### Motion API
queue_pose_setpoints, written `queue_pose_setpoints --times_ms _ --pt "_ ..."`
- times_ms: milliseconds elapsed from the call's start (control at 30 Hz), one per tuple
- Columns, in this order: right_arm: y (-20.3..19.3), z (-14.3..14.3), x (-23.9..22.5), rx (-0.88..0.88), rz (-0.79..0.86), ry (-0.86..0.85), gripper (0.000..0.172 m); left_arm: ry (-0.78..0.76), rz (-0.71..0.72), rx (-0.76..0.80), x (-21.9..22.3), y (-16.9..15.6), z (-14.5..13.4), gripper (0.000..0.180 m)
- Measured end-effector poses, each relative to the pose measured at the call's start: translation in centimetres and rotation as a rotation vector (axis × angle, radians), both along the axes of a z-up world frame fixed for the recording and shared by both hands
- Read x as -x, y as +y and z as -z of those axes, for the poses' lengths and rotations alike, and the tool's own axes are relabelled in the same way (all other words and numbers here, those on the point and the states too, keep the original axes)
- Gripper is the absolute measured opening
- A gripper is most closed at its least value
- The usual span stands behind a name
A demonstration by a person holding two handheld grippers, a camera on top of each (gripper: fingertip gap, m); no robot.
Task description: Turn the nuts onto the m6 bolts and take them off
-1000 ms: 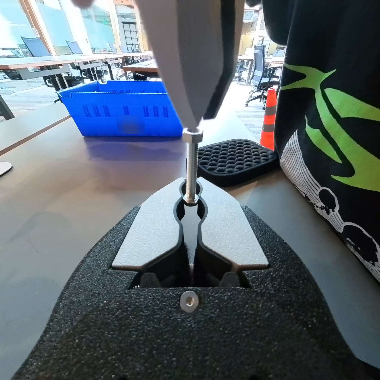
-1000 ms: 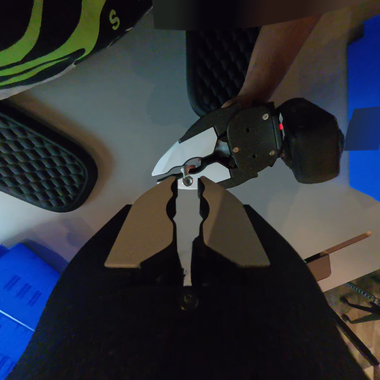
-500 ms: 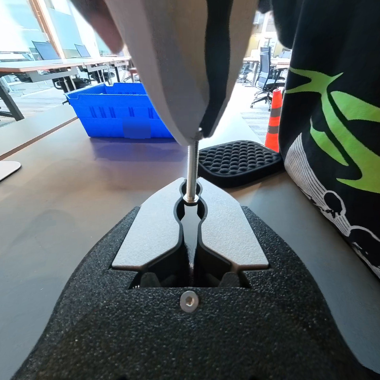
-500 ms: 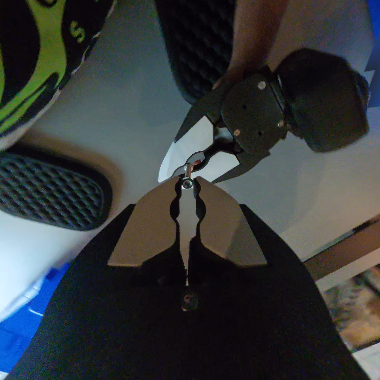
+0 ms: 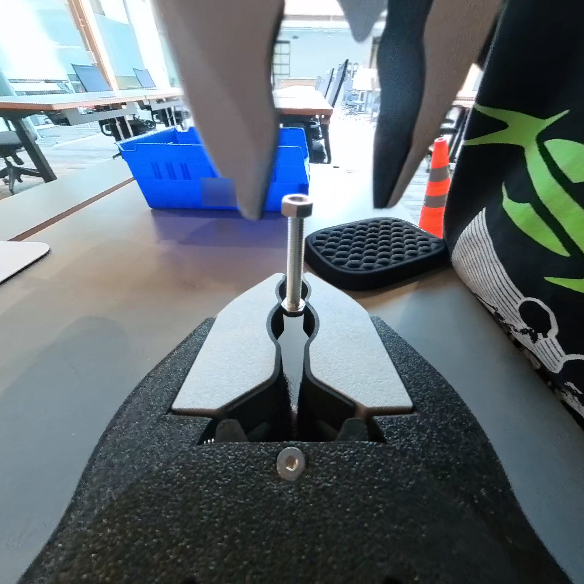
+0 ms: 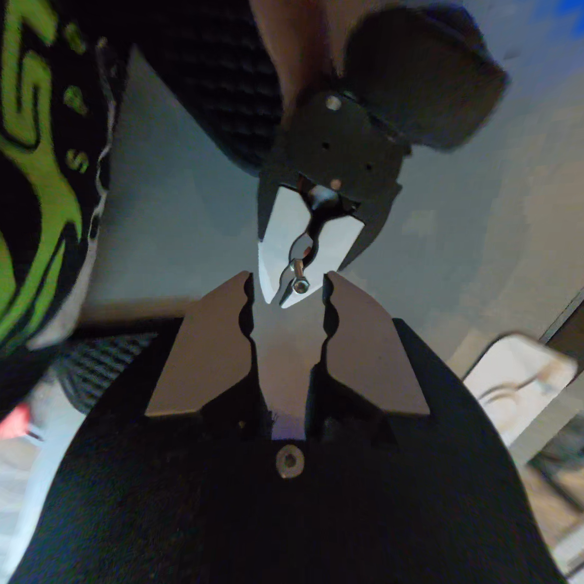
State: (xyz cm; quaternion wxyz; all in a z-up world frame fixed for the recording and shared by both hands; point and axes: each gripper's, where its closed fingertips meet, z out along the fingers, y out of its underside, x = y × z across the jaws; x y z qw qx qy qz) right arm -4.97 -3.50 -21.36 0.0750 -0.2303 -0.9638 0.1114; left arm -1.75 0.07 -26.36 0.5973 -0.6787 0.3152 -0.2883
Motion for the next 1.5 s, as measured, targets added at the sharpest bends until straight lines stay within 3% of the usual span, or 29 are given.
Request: queue_pose_setpoints --times_ms 167,333,433,533,767,833,1400,1500 --pt "0.6 -0.6 -0.1 -0.120 -0.526 0.021 0.031 0.001 0.021 -0.001 -0.2 -0.2 0.0 0.006" --pt "0.5 0.0 0.0 -0.102 -0.691 -0.049 0.021 0.000 0.032 -0.001 -0.2 -0.3 0.0 0.006" --pt "0.5 0.3 0.2 -0.108 -0.703 -0.038 0.010 -0.002 0.033 0.000 -0.2 -0.3 0.0 0.007" --pt "0.4 0.2 0.6 -0.089 -0.570 -0.017 0.010 -0.004 0.015 -0.004 -0.1 -0.2 -0.1 0.006" --pt "0.9 0.2 0.5 -0.057 0.058 -0.032 0.010 0.001 -0.020 -0.010 0.2 0.2 -0.1 0.006" --pt "0.9 0.2 0.4 -0.035 0.140 -0.018 0.010 0.007 -0.019 -0.013 0.1 0.1 0.0 0.006" --pt "2.1 0.7 -0.1 0.015 0.412 -0.056 0.011 -0.005 -0.060 -0.012 0.6 0.6 -0.2 0.006" --pt "1.5 0.5 -0.2 0.054 0.418 -0.034 0.038 -0.025 -0.060 -0.011 0.8 0.6 -0.4 0.007"
